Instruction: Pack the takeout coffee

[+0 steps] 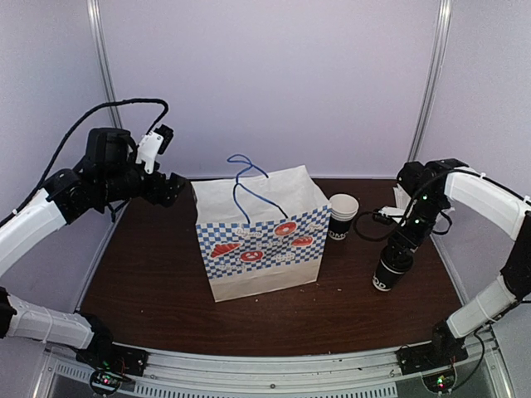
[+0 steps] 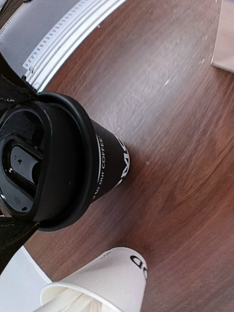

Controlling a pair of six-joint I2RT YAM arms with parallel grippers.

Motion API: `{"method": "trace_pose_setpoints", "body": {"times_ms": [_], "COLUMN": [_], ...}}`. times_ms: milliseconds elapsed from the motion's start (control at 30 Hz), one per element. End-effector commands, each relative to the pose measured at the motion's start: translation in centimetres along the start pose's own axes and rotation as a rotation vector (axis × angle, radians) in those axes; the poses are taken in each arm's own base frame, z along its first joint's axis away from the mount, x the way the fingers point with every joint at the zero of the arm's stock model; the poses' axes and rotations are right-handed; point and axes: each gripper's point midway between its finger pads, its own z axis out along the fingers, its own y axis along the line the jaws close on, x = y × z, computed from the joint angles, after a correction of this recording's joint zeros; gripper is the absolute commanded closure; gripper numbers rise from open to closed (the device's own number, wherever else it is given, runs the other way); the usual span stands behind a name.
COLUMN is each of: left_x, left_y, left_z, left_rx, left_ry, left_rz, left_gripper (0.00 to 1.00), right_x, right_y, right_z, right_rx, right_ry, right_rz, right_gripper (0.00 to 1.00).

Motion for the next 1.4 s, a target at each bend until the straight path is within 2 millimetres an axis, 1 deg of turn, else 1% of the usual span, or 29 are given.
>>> {"method": "trace_pose_setpoints", "body": {"times_ms": [0, 33, 100, 133, 167, 233, 267, 367, 533, 600, 633, 667, 733, 833, 933, 967, 1000, 1033, 1100, 1167, 1300, 1367], "left_x": [-4.0, -4.7, -6.2, -7.4, -7.9, -8.1, -7.8, -7.7, -7.0, -6.6, -6.5, -6.3, -5.8, -5.3, -4.9, -4.9, -5.0, -5.2, -5.5, -5.5, -5.3, -5.2], "left_y": [-1.7, -2.1, -3.6, -3.9, -4.4, -5.2, -5.8, -7.2, -9.8, -10.4, -10.5, -10.7, -11.2, -12.0, -12.7, -12.9, -13.1, -13.3, -13.7, -14.0, -14.8, -15.3], "left_z": [-0.7, -0.8, -0.9, -1.2, -0.9, 0.0, 1.1, 2.6, 4.3, 5.0, 5.5, 5.8, 6.3, 6.9, 7.4, 7.5, 7.4, 7.1, 6.6, 6.3, 5.3, 4.8], "left_rx": [0.132, 0.157, 0.252, 0.279, 0.308, 0.353, 0.379, 0.46, 0.606, 0.636, 0.639, 0.647, 0.674, 0.721, 0.759, 0.768, 0.782, 0.794, 0.804, 0.801, 0.8, 0.802], "left_ry": [-0.064, -0.069, -0.08, -0.089, -0.076, -0.032, 0.002, 0.062, 0.149, 0.171, 0.18, 0.186, 0.198, 0.222, 0.241, 0.24, 0.235, 0.229, 0.22, 0.22, 0.232, 0.234], "left_rz": [0.012, 0.012, 0.046, 0.048, 0.049, 0.05, 0.05, 0.048, 0.058, 0.059, 0.061, 0.064, 0.071, 0.072, 0.069, 0.069, 0.069, 0.069, 0.076, 0.095, 0.132, 0.146], "left_gripper": [0.06, 0.06, 0.05, 0.05, 0.05, 0.05, 0.06, 0.06, 0.09, 0.11, 0.12, 0.13, 0.16, 0.28, 0.45, 0.52, 0.64, 0.74, 0.86, 0.92, 0.99, 1.0], "right_x": [-1.3, -1.5, -2.1, -2.7, -3.0, -3.7, -4.2, -6.0, -8.6, -9.5, -9.9, -10.3, -11.2, -12.2, -13.3, -13.7, -14.0, -14.4, -14.9, -15.6, -17.2, -17.6], "right_y": [2.7, 3.2, 4.1, 4.3, 4.5, 4.8, 4.9, 4.4, 4.5, 4.6, 4.8, 5.2, 6.2, 8.7, 11.4, 12.3, 13.7, 14.8, 16.8, 18.3, 20.4, 21.5], "right_z": [-4.4, -5.3, -7.1, -8.5, -9.5, -11.9, -13.0, -16.6, -22.7, -25.0, -26.3, -27.2, -28.5, -29.3, -29.3, -29.2, -29.0, -28.8, -28.2, -27.3, -24.8, -23.7], "right_rx": [-0.097, -0.118, -0.142, -0.143, -0.143, -0.13, -0.122, -0.051, 0.01, 0.028, 0.036, 0.034, 0.021, -0.013, -0.051, -0.064, -0.083, -0.093, -0.115, -0.118, -0.105, -0.096], "right_ry": [-0.136, -0.158, -0.207, -0.245, -0.272, -0.337, -0.371, -0.5, -0.702, -0.775, -0.817, -0.855, -0.918, -0.959, -0.955, -0.952, -0.945, -0.937, -0.921, -0.9, -0.846, -0.816], "right_rz": [-0.051, -0.064, -0.085, -0.098, -0.107, -0.138, -0.155, -0.181, -0.22, -0.235, -0.247, -0.262, -0.301, -0.388, -0.482, -0.515, -0.556, -0.59, -0.655, -0.704, -0.772, -0.804], "right_gripper": [0.33, 0.33, 0.34, 0.34, 0.34, 0.37, 0.38, 0.39, 0.42, 0.43, 0.44, 0.46, 0.49, 0.5, 0.52, 0.52, 0.52, 0.52, 0.52, 0.53, 0.54, 0.54]}}
